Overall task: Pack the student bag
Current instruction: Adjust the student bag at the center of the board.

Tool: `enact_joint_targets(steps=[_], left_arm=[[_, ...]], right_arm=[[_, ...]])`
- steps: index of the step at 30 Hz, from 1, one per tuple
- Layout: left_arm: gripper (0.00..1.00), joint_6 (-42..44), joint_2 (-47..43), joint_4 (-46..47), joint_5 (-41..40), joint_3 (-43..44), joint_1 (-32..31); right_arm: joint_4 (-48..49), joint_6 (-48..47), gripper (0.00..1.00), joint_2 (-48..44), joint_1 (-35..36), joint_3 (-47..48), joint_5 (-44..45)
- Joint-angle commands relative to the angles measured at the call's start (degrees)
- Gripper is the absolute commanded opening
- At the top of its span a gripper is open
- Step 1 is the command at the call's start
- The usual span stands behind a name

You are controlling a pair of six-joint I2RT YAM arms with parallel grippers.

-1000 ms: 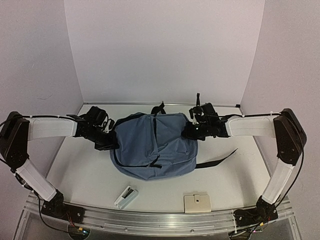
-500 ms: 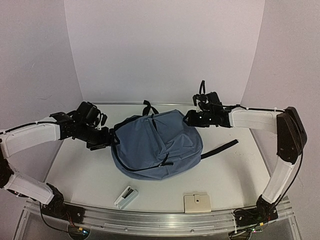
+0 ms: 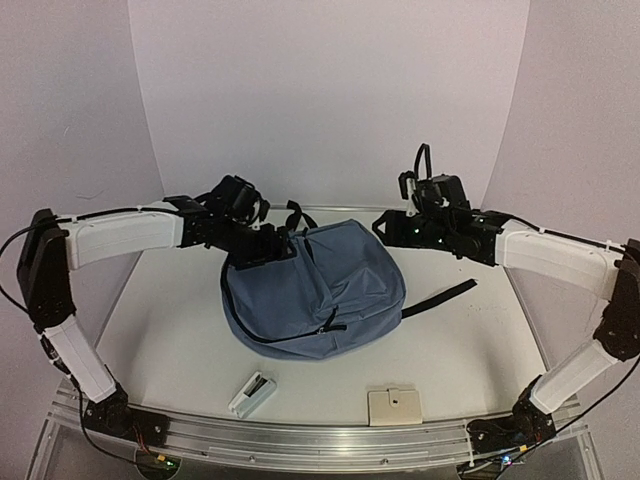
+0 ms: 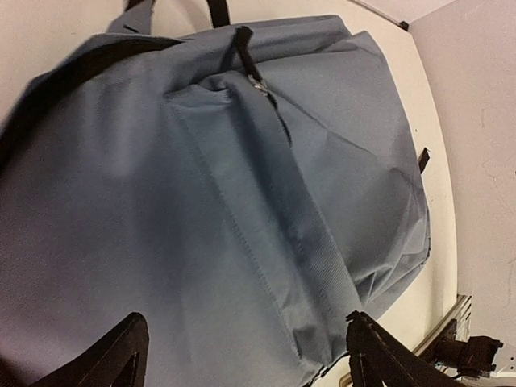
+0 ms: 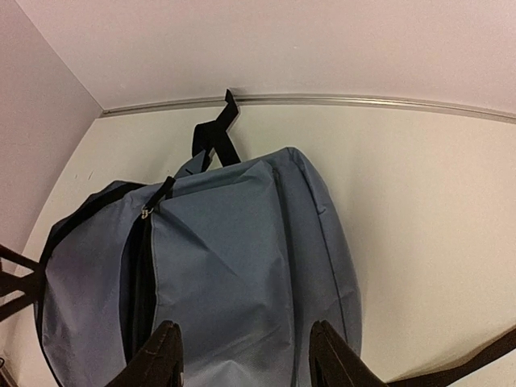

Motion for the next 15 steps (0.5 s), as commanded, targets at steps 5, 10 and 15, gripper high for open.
enact_joint_targets(steps=[5, 10, 15], left_arm=[[0.77, -0.77, 10.21, 3.46, 2.85, 10.46, -2.21], [0.66, -1.69, 12.65, 2.27, 2.05, 9.90, -2.21], [0.59, -1.83, 14.19, 2.96, 1.42, 8.23, -2.18]], right_arm=[[-0.89, 1.81, 0.50, 0.92, 7.26, -0.22, 6.48], [-1.02, 1.46, 0.50, 4.08, 10.64, 2.22, 7.84], [-1.48, 1.11, 0.50, 7.58, 12.22, 4.90, 9.50]])
